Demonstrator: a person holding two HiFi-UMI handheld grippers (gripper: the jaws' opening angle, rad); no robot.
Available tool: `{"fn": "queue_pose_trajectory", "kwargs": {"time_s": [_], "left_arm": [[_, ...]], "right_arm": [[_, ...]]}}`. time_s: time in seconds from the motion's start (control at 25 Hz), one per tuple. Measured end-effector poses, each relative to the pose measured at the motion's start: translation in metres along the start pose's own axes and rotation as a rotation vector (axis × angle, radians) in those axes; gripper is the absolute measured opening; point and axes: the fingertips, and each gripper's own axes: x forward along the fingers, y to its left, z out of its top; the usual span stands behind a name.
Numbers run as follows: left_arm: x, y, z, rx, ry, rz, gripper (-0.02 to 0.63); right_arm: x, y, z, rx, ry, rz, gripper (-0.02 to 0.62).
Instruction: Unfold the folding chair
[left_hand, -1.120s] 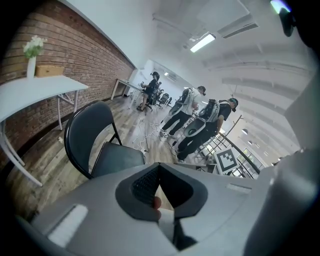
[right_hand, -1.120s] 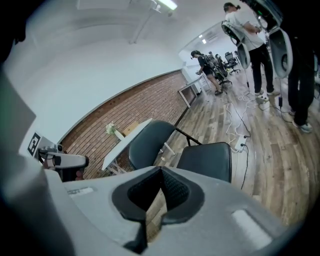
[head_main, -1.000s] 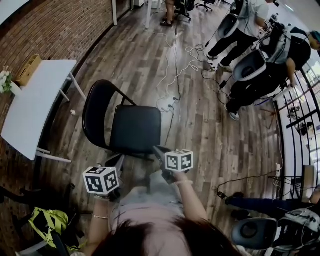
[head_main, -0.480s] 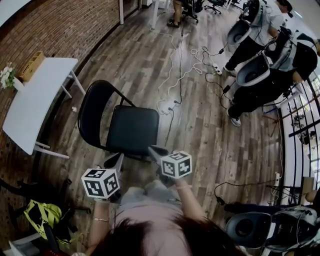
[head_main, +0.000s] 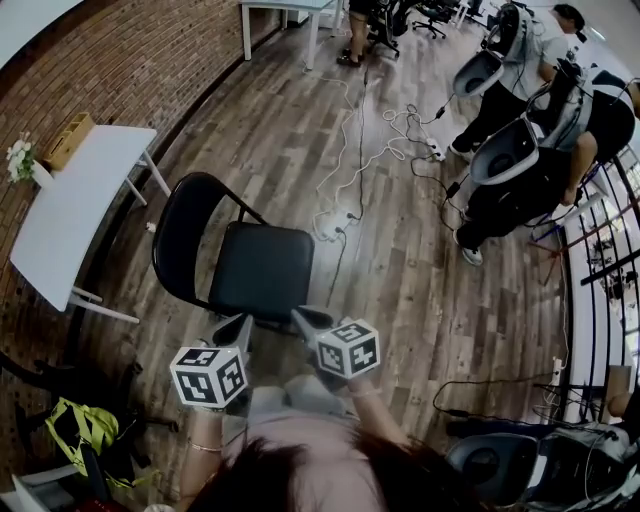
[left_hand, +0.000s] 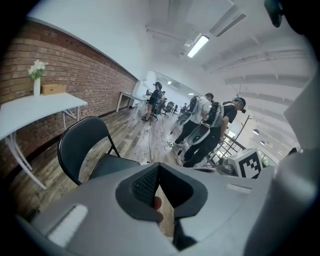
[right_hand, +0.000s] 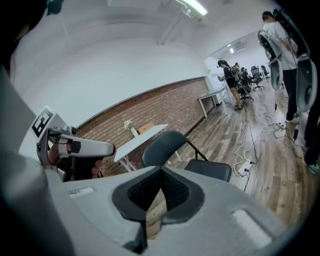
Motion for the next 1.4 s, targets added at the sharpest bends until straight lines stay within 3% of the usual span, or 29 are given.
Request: {"fn": "queue_pose_trajectory", "kwargs": {"time_s": [0.36, 0.88, 1.08, 1.4], "left_arm": [[-0.010, -0.016, 0.014, 0.019, -0.028, -0.007, -0.003], [-0.020, -0.017, 0.015, 0.060, -0.052, -0.008, -0.005], [-0.026, -0.023, 0.017, 0.011, -0.128, -0.086, -0.003], [-0.029, -0.020, 0.015, -0.045, -0.132, -0.108, -0.003]], "right_arm": [[-0.021, 0.024, 0.030, -0.066, -0.043, -0.015, -0.008], [-0.024, 0.042, 0.029, -0.091, -0.040, 0.004, -0.008], [-0.023, 0.046, 0.023, -0.053, -0.035, 0.030, -0.008], [-0.024, 0.047, 0.022, -0.042, -0.031, 0.022, -0.008]]}}
